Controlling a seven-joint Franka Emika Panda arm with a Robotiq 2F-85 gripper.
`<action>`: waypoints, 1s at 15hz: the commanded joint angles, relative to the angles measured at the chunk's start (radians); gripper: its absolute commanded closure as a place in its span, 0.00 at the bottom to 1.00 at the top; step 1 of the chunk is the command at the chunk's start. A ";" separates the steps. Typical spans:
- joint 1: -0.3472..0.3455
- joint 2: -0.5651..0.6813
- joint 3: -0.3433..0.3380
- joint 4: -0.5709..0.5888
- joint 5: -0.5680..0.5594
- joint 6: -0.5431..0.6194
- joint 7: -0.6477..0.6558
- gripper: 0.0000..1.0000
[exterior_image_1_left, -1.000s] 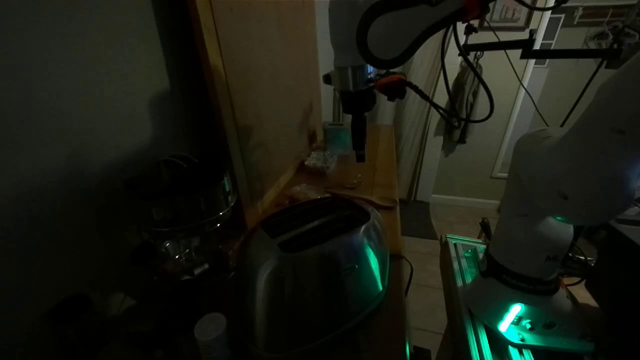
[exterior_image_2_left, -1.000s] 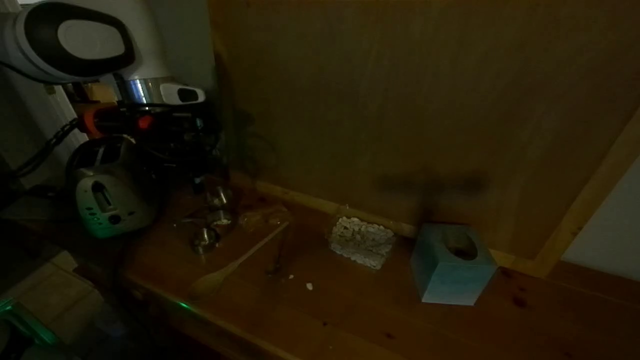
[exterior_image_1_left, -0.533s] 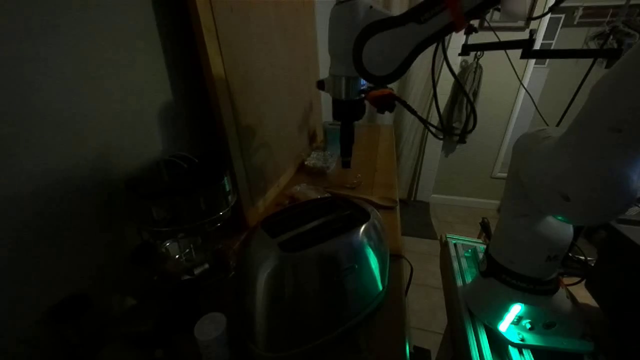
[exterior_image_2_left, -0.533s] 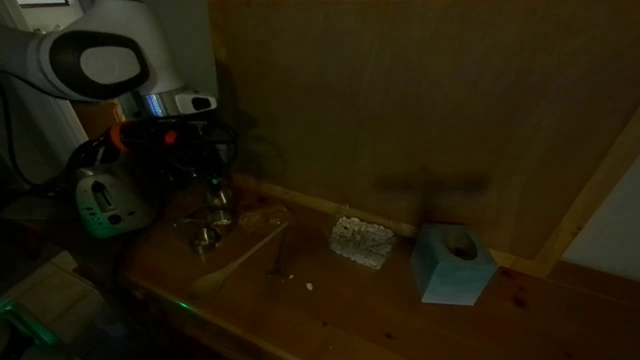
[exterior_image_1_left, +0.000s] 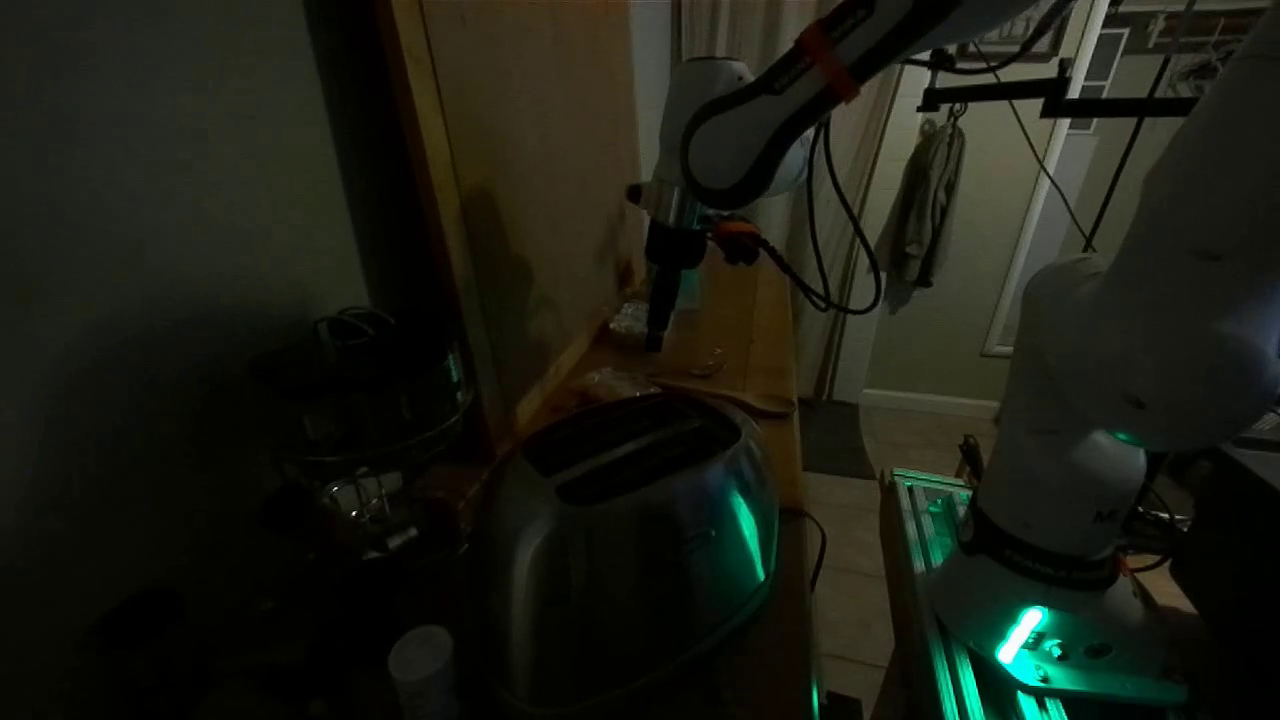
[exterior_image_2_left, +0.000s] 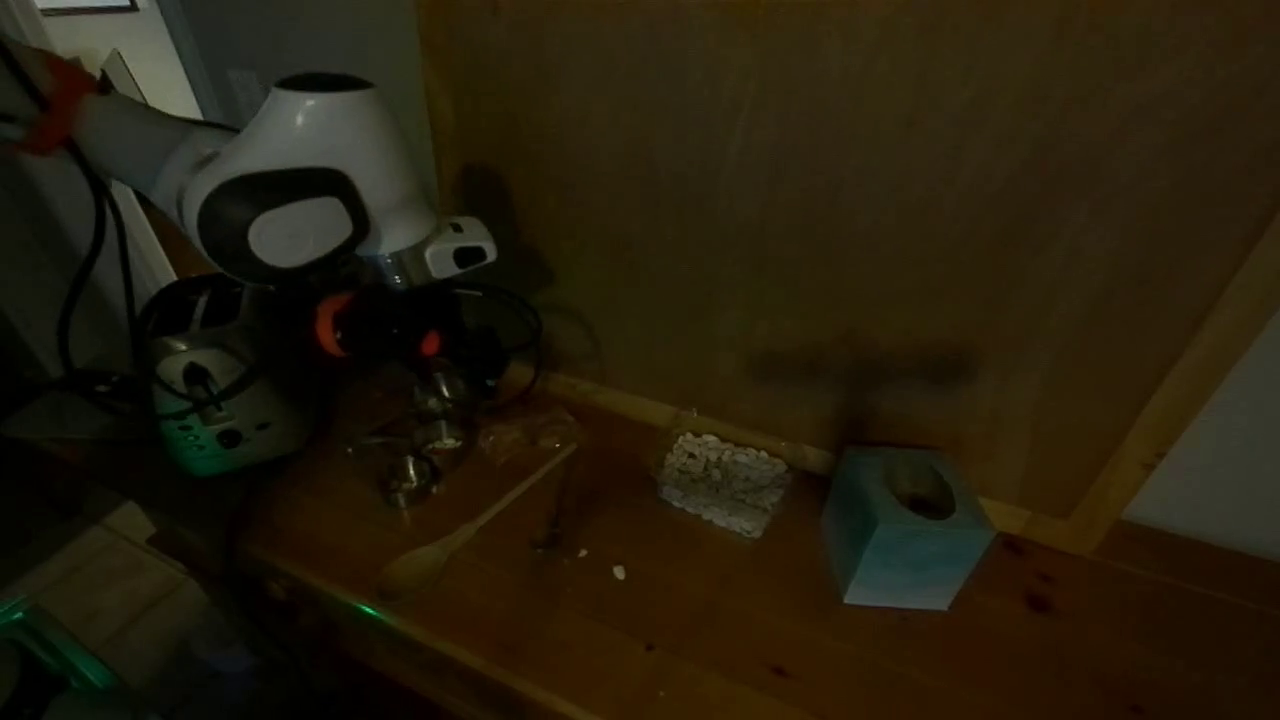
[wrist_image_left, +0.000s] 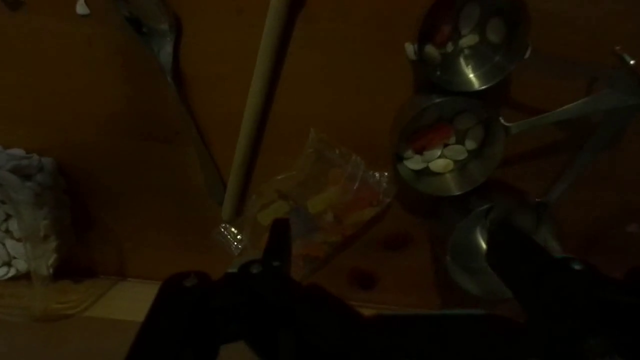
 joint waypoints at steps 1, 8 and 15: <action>-0.013 0.004 0.016 0.003 0.008 -0.002 -0.003 0.00; -0.007 0.085 0.018 -0.009 0.063 0.147 0.073 0.00; -0.013 0.208 0.036 0.009 0.110 0.282 0.135 0.00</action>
